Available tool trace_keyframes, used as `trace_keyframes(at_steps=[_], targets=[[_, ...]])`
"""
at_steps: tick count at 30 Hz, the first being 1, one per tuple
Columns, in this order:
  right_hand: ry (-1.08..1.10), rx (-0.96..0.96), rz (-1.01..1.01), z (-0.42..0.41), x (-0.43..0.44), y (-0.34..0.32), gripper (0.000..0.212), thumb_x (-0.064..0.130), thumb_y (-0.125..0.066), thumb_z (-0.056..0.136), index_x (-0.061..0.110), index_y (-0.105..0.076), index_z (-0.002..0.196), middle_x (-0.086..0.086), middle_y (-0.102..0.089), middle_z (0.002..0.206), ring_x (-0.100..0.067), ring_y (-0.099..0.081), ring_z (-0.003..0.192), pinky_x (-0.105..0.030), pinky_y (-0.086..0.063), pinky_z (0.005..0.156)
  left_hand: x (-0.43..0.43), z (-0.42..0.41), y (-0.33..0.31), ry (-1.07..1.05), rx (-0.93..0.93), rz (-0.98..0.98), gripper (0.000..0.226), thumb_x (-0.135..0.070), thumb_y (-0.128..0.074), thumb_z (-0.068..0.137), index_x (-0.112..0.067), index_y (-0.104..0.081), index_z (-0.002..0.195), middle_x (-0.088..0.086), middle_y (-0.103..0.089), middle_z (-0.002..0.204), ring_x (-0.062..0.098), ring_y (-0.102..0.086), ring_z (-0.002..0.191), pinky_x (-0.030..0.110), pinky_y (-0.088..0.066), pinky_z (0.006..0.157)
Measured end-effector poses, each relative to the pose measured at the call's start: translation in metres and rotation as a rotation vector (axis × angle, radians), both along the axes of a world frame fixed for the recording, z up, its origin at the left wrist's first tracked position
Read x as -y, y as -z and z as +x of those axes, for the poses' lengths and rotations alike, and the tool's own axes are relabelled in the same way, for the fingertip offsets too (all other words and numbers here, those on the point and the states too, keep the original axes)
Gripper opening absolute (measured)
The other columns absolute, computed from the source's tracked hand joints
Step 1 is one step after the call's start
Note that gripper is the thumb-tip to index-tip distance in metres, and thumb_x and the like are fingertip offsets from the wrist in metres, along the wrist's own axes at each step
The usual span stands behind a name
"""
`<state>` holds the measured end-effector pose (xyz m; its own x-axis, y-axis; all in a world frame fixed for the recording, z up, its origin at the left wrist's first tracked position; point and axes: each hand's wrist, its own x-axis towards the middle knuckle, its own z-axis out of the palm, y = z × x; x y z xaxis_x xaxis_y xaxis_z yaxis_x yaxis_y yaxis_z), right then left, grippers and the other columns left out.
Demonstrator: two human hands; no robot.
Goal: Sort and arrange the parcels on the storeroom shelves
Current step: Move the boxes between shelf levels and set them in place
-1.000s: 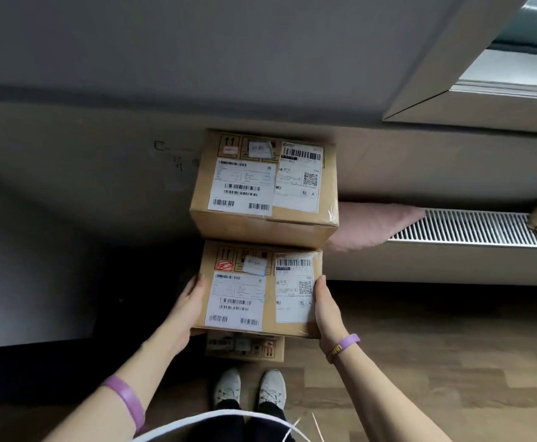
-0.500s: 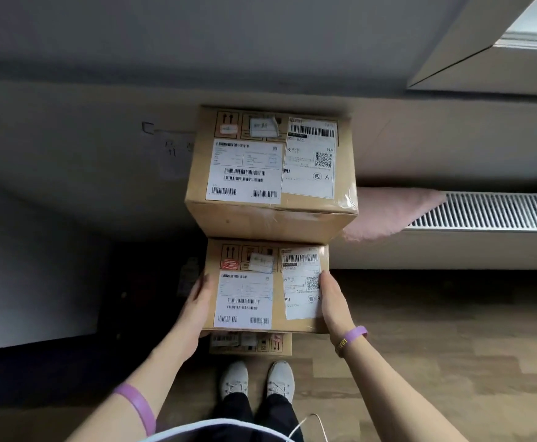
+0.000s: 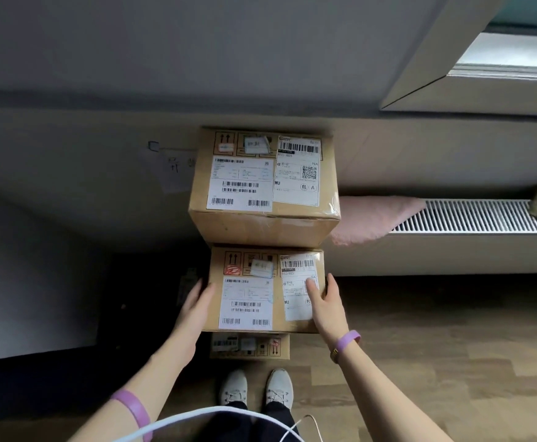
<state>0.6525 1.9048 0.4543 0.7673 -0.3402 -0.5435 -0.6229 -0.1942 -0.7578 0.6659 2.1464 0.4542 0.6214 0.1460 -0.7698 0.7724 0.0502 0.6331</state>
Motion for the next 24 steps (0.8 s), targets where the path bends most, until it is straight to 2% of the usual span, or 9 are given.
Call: trace_keyframes(at_steps=[2, 3, 6, 9, 11, 13, 17, 20, 24], targets=[[-0.054, 0.079, -0.052, 0.004, -0.006, -0.015, 0.029, 0.033, -0.056, 0.096, 0.014, -0.055, 0.117, -0.006, -0.064, 0.118, -0.021, -0.060, 0.107, -0.048, -0.047, 0.098, -0.004, 0.002, -0.010, -0.001, 0.029, -0.013, 0.057, -0.051, -0.056, 0.090, -0.040, -0.038, 0.143, -0.005, -0.052, 0.141, 0.010, -0.051, 0.108, 0.034, -0.033, 0.096], [-0.075, 0.108, -0.099, 0.007, -0.010, -0.023, 0.027, 0.032, -0.056, 0.096, 0.014, -0.056, 0.115, -0.007, -0.063, 0.114, -0.024, -0.058, 0.108, -0.050, -0.045, 0.098, -0.006, 0.003, -0.017, -0.002, 0.043, -0.016, 0.058, -0.052, -0.056, 0.089, -0.040, -0.038, 0.143, -0.006, -0.048, 0.144, 0.012, -0.047, 0.118, 0.037, -0.031, 0.100], [-0.119, 0.190, -0.210, 0.014, -0.025, -0.055, 0.037, 0.034, -0.056, 0.096, 0.013, -0.054, 0.126, -0.009, -0.058, 0.125, -0.027, -0.050, 0.118, -0.047, -0.037, 0.107, -0.014, 0.007, -0.044, -0.005, 0.094, -0.019, 0.058, -0.056, -0.053, 0.090, -0.042, -0.037, 0.143, -0.009, -0.038, 0.151, 0.015, -0.034, 0.138, 0.042, -0.024, 0.112], [-0.168, 0.193, -0.078, 0.018, -0.042, -0.089, 0.063, 0.042, -0.053, 0.097, 0.013, -0.034, 0.149, -0.003, -0.039, 0.153, -0.019, -0.033, 0.142, -0.034, -0.026, 0.118, -0.022, 0.006, -0.080, -0.025, 0.178, -0.021, 0.057, -0.057, -0.050, 0.091, -0.041, -0.036, 0.144, -0.012, -0.036, 0.152, 0.014, -0.032, 0.140, 0.042, -0.022, 0.113], [-0.229, 0.201, -0.019, 0.021, -0.055, -0.108, 0.067, 0.044, -0.051, 0.097, 0.014, -0.028, 0.152, 0.000, -0.033, 0.156, -0.014, -0.030, 0.143, -0.023, -0.023, 0.112, -0.031, -0.001, -0.106, -0.075, 0.243, -0.026, 0.056, -0.056, -0.049, 0.091, -0.041, -0.037, 0.143, -0.012, -0.037, 0.151, 0.013, -0.034, 0.139, 0.041, -0.023, 0.113], [-0.291, 0.247, 0.044, 0.020, -0.070, -0.127, 0.065, 0.044, -0.051, 0.097, 0.016, -0.028, 0.152, 0.001, -0.034, 0.156, -0.014, -0.032, 0.143, -0.024, -0.025, 0.112, -0.040, -0.015, -0.132, -0.141, 0.313, -0.024, 0.054, -0.054, -0.049, 0.092, -0.039, -0.037, 0.143, -0.012, -0.038, 0.151, 0.012, -0.034, 0.139, 0.039, -0.023, 0.114], [-0.494, 0.321, 0.138, -0.001, -0.108, -0.160, 0.062, 0.044, -0.052, 0.096, 0.019, -0.033, 0.150, 0.003, -0.038, 0.154, -0.013, -0.038, 0.139, -0.034, -0.030, 0.117, -0.059, -0.075, -0.177, -0.325, 0.408, 0.005, 0.048, -0.051, -0.047, 0.094, -0.042, -0.040, 0.141, -0.013, -0.041, 0.148, 0.011, -0.037, 0.136, 0.035, -0.026, 0.107], [-0.673, 0.343, 0.191, -0.037, -0.138, -0.172, 0.061, 0.045, -0.053, 0.096, 0.020, -0.035, 0.149, 0.004, -0.040, 0.153, -0.012, -0.040, 0.138, -0.035, -0.030, 0.118, -0.068, -0.144, -0.196, -0.478, 0.413, 0.023, 0.044, -0.051, -0.044, 0.095, -0.045, -0.040, 0.138, -0.014, -0.042, 0.146, 0.010, -0.041, 0.128, 0.040, -0.028, 0.106], [-0.892, 0.362, 0.232, -0.098, -0.180, -0.183, 0.059, 0.042, -0.054, 0.097, 0.019, -0.036, 0.148, 0.004, -0.042, 0.152, -0.009, -0.040, 0.137, -0.024, -0.028, 0.114, -0.074, -0.234, -0.211, -0.666, 0.395, 0.041, 0.045, -0.049, -0.041, 0.097, -0.041, -0.039, 0.141, -0.011, -0.040, 0.149, 0.013, -0.036, 0.136, 0.043, -0.025, 0.111]])
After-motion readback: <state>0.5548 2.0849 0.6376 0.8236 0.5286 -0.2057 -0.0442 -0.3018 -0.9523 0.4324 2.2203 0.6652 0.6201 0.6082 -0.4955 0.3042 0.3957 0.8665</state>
